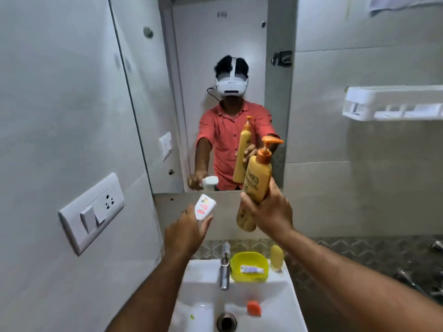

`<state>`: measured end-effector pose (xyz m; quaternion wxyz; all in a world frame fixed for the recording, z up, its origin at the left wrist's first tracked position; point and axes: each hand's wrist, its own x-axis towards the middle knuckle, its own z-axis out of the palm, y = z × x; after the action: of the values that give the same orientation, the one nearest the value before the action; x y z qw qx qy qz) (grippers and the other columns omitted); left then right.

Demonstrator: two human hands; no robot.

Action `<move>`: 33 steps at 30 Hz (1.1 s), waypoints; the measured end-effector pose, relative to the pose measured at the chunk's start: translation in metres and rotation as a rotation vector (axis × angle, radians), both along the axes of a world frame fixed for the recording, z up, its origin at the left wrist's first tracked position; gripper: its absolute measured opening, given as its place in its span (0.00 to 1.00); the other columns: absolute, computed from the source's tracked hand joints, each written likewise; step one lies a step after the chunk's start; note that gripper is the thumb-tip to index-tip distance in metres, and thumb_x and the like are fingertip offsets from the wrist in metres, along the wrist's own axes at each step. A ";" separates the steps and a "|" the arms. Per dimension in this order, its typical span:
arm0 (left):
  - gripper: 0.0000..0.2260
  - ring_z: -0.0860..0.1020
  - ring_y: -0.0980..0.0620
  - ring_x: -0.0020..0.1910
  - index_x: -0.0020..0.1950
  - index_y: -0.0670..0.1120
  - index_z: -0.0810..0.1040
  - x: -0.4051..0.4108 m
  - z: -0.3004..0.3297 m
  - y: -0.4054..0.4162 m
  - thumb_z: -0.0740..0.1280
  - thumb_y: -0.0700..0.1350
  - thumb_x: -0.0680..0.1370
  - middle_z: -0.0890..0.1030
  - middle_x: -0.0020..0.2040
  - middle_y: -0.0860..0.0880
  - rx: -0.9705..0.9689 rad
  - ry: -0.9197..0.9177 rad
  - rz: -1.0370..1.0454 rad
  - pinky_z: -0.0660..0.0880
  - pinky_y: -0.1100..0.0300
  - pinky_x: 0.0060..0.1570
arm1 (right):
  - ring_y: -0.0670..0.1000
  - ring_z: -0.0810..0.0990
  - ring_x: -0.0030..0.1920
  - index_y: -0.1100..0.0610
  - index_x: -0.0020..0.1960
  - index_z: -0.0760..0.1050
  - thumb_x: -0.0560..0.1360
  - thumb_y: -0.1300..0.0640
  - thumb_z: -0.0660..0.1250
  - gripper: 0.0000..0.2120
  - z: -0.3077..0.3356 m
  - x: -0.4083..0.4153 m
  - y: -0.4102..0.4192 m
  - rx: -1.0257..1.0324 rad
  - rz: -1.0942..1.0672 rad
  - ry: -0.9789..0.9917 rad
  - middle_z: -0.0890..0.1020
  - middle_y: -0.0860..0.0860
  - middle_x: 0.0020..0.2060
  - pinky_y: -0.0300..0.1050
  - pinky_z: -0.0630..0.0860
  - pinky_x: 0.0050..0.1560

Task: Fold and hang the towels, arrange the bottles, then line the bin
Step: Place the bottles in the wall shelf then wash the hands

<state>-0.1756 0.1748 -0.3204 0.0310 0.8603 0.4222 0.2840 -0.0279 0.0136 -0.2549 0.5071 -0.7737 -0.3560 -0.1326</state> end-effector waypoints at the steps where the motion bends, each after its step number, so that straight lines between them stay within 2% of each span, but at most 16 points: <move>1: 0.27 0.83 0.37 0.51 0.66 0.49 0.72 0.004 0.012 -0.009 0.61 0.69 0.79 0.84 0.55 0.44 -0.006 -0.055 -0.007 0.77 0.50 0.43 | 0.63 0.83 0.51 0.50 0.62 0.72 0.71 0.38 0.73 0.26 0.011 0.002 -0.010 0.025 0.001 -0.012 0.85 0.53 0.53 0.55 0.81 0.47; 5: 0.20 0.83 0.40 0.47 0.59 0.52 0.69 0.037 0.073 -0.063 0.66 0.66 0.78 0.84 0.50 0.48 -0.078 -0.342 -0.113 0.71 0.54 0.38 | 0.60 0.85 0.48 0.51 0.61 0.74 0.72 0.37 0.72 0.24 0.059 0.016 -0.060 0.072 0.011 -0.105 0.85 0.52 0.50 0.53 0.81 0.46; 8: 0.20 0.81 0.48 0.42 0.57 0.52 0.67 0.069 0.114 -0.102 0.70 0.62 0.76 0.82 0.49 0.51 -0.199 -0.487 -0.196 0.74 0.54 0.38 | 0.57 0.84 0.47 0.51 0.61 0.74 0.74 0.37 0.70 0.23 0.101 0.030 -0.096 0.071 0.019 -0.190 0.85 0.51 0.50 0.51 0.81 0.45; 11: 0.18 0.81 0.47 0.41 0.55 0.52 0.68 0.103 0.147 -0.138 0.71 0.58 0.73 0.80 0.45 0.50 -0.340 -0.649 -0.270 0.82 0.46 0.42 | 0.55 0.85 0.46 0.51 0.62 0.74 0.75 0.38 0.70 0.23 0.145 0.050 -0.133 0.119 -0.006 -0.251 0.84 0.50 0.50 0.51 0.83 0.46; 13: 0.16 0.82 0.45 0.43 0.54 0.51 0.70 0.126 0.170 -0.163 0.72 0.54 0.73 0.80 0.45 0.49 -0.424 -0.779 -0.358 0.83 0.40 0.46 | 0.55 0.85 0.47 0.51 0.63 0.73 0.75 0.37 0.70 0.24 0.174 0.066 -0.161 0.168 -0.031 -0.271 0.85 0.49 0.50 0.53 0.84 0.47; 15: 0.13 0.82 0.45 0.44 0.51 0.51 0.72 0.146 0.191 -0.184 0.74 0.50 0.73 0.81 0.46 0.48 -0.479 -0.866 -0.430 0.83 0.39 0.49 | 0.56 0.85 0.48 0.52 0.64 0.73 0.75 0.38 0.70 0.24 0.201 0.082 -0.186 0.199 -0.074 -0.289 0.84 0.48 0.49 0.51 0.83 0.47; 17: 0.13 0.81 0.46 0.40 0.49 0.50 0.73 0.164 0.209 -0.201 0.74 0.51 0.73 0.81 0.44 0.47 -0.505 -0.898 -0.494 0.83 0.42 0.43 | 0.56 0.84 0.46 0.51 0.62 0.73 0.76 0.38 0.70 0.22 0.223 0.098 -0.208 0.221 -0.119 -0.299 0.81 0.46 0.47 0.47 0.79 0.45; 18: 0.12 0.79 0.47 0.37 0.49 0.50 0.72 0.171 0.216 -0.209 0.74 0.50 0.74 0.80 0.43 0.47 -0.516 -0.902 -0.533 0.82 0.47 0.36 | 0.56 0.84 0.46 0.50 0.60 0.73 0.75 0.38 0.70 0.21 0.232 0.105 -0.216 0.243 -0.145 -0.308 0.82 0.46 0.46 0.47 0.78 0.44; 20: 0.11 0.75 0.50 0.33 0.50 0.50 0.72 0.186 0.227 -0.221 0.74 0.48 0.77 0.78 0.41 0.46 -0.544 -0.909 -0.633 0.75 0.57 0.27 | 0.57 0.84 0.45 0.49 0.57 0.72 0.75 0.38 0.70 0.19 0.248 0.121 -0.230 0.299 -0.199 -0.324 0.83 0.47 0.46 0.50 0.80 0.45; 24: 0.13 0.76 0.50 0.34 0.54 0.48 0.72 0.212 0.244 -0.234 0.75 0.48 0.78 0.79 0.42 0.45 -0.573 -0.841 -0.794 0.73 0.59 0.27 | 0.59 0.84 0.48 0.50 0.61 0.71 0.76 0.37 0.70 0.22 0.273 0.151 -0.237 0.362 -0.244 -0.358 0.84 0.49 0.51 0.55 0.82 0.49; 28: 0.15 0.76 0.50 0.35 0.56 0.48 0.72 0.246 0.259 -0.220 0.76 0.48 0.77 0.80 0.43 0.45 -0.590 -0.805 -0.885 0.73 0.59 0.27 | 0.59 0.84 0.49 0.50 0.63 0.71 0.76 0.37 0.69 0.24 0.291 0.180 -0.223 0.320 -0.273 -0.321 0.84 0.51 0.52 0.56 0.83 0.50; 33: 0.15 0.77 0.48 0.36 0.56 0.48 0.72 0.275 0.275 -0.189 0.75 0.49 0.77 0.79 0.44 0.43 -0.609 -0.807 -0.964 0.74 0.56 0.29 | 0.53 0.81 0.46 0.50 0.66 0.72 0.77 0.37 0.68 0.24 0.300 0.204 -0.180 0.214 -0.269 -0.253 0.81 0.47 0.50 0.47 0.80 0.48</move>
<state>0.0990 -0.0147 -0.0456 0.5477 0.7321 0.0095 0.4049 0.1766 -0.1669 0.0448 0.5155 -0.7329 -0.2943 -0.3323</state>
